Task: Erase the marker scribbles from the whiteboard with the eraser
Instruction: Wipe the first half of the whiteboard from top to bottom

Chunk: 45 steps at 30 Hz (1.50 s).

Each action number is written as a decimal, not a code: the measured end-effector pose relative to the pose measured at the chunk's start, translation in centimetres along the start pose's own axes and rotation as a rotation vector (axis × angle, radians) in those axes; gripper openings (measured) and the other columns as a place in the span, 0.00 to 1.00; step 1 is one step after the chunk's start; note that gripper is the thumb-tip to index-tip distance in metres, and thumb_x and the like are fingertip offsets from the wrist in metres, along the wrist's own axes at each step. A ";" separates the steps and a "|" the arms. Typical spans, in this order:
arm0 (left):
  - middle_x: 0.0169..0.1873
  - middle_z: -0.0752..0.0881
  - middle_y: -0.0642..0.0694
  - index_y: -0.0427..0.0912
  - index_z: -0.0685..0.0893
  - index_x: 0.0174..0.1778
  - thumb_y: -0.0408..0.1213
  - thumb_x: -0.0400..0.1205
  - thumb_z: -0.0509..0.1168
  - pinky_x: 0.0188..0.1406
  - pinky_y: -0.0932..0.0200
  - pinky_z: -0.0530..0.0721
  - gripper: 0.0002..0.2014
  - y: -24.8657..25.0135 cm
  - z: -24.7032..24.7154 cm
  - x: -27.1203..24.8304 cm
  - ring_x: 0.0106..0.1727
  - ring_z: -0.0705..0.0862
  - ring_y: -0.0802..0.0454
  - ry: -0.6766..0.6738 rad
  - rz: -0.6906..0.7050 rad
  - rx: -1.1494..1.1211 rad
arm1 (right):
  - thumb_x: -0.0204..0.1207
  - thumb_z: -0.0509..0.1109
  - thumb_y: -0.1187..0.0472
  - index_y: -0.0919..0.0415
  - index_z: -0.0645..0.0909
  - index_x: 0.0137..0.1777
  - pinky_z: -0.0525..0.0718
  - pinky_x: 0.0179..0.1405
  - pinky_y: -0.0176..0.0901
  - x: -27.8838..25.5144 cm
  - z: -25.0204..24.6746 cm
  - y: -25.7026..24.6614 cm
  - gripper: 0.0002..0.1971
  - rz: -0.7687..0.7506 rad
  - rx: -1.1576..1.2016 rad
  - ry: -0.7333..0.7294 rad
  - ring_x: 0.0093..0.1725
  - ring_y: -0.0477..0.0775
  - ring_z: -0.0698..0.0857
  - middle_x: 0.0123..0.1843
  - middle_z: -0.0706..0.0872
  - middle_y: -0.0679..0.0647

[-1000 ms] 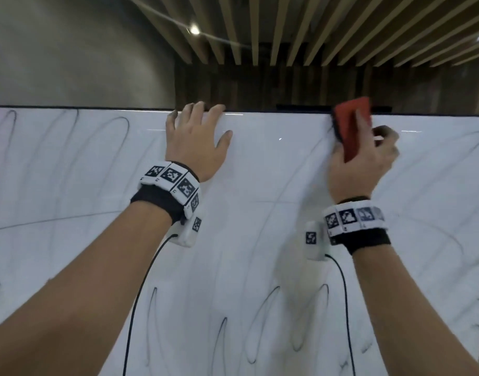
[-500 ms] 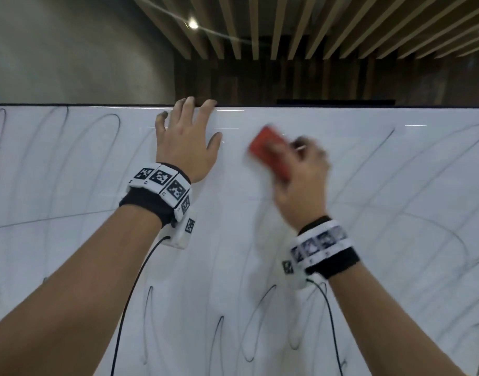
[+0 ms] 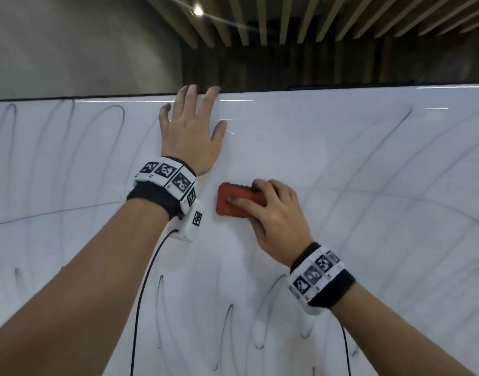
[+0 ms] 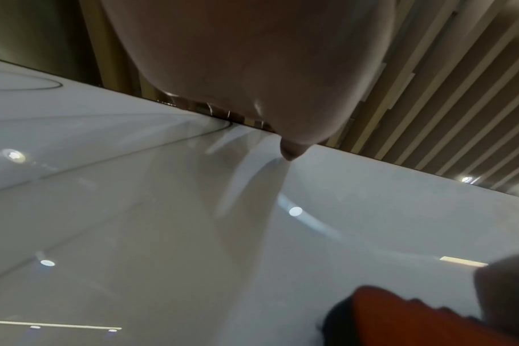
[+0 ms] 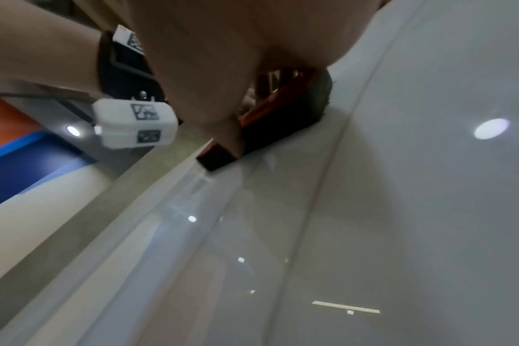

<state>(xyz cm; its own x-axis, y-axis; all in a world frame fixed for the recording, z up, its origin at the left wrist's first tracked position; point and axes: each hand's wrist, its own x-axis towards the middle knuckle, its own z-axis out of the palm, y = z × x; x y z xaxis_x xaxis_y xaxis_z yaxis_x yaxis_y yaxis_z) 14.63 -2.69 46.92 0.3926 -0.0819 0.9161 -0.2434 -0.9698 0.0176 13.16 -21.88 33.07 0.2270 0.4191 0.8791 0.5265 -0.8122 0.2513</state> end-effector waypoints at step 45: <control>0.84 0.65 0.39 0.51 0.64 0.85 0.56 0.89 0.53 0.84 0.33 0.55 0.28 9.1 2.9 -0.6 0.88 0.58 0.40 0.135 -0.035 -0.103 | 0.73 0.74 0.57 0.47 0.84 0.72 0.75 0.64 0.57 0.5 -8.2 10.4 0.25 0.364 -0.030 0.312 0.61 0.66 0.78 0.67 0.80 0.62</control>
<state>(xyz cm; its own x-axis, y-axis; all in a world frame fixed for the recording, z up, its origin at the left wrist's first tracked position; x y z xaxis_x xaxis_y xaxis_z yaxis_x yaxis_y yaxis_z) 14.77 -12.17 45.34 0.2810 -0.0099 0.9596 -0.3238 -0.9423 0.0851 12.03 -33.39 39.45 0.1330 -0.0323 0.9906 0.4338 -0.8967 -0.0875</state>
